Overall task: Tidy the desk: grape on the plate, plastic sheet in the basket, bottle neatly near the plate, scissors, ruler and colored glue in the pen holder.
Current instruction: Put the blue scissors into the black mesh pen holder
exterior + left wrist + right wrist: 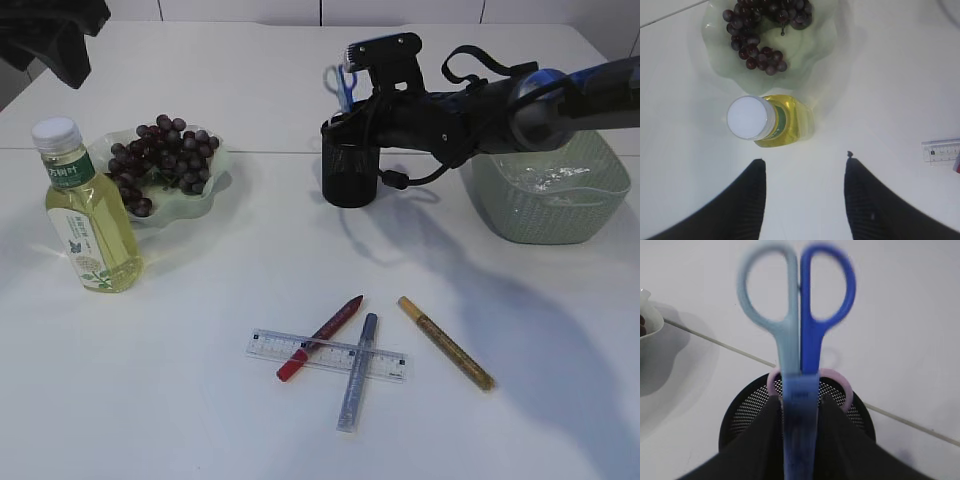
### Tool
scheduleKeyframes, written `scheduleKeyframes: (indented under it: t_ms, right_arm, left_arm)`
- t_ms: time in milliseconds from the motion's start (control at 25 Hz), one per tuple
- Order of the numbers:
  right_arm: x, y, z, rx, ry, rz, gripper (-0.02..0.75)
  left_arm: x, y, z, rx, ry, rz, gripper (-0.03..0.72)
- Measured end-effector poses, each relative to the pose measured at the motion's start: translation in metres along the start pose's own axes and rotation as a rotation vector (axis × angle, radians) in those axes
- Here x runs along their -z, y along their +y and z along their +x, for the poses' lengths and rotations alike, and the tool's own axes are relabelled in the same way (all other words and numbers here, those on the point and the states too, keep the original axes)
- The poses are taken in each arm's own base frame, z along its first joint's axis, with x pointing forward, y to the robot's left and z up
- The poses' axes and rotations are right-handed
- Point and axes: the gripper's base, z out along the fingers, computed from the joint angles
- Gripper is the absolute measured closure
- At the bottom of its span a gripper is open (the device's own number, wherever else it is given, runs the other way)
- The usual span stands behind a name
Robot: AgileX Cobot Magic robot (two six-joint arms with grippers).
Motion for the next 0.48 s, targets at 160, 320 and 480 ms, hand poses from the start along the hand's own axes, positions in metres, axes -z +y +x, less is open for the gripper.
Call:
scheduleKeyframes:
  t_ms: [160, 320, 480]
  right_arm:
    - [0.0000, 0.0000, 0.0000, 0.000, 0.000, 0.000, 0.540]
    - [0.0000, 0.0000, 0.0000, 0.000, 0.000, 0.000, 0.537]
    - [0.0000, 0.0000, 0.0000, 0.000, 0.000, 0.000, 0.532]
  left_arm:
    - [0.0000, 0.0002, 0.0000, -0.001, 0.000, -0.002, 0.317]
    - [0.0000, 0.0002, 0.0000, -0.001, 0.000, -0.002, 0.317]
    - [0.0000, 0.0002, 0.0000, -0.001, 0.000, -0.002, 0.317]
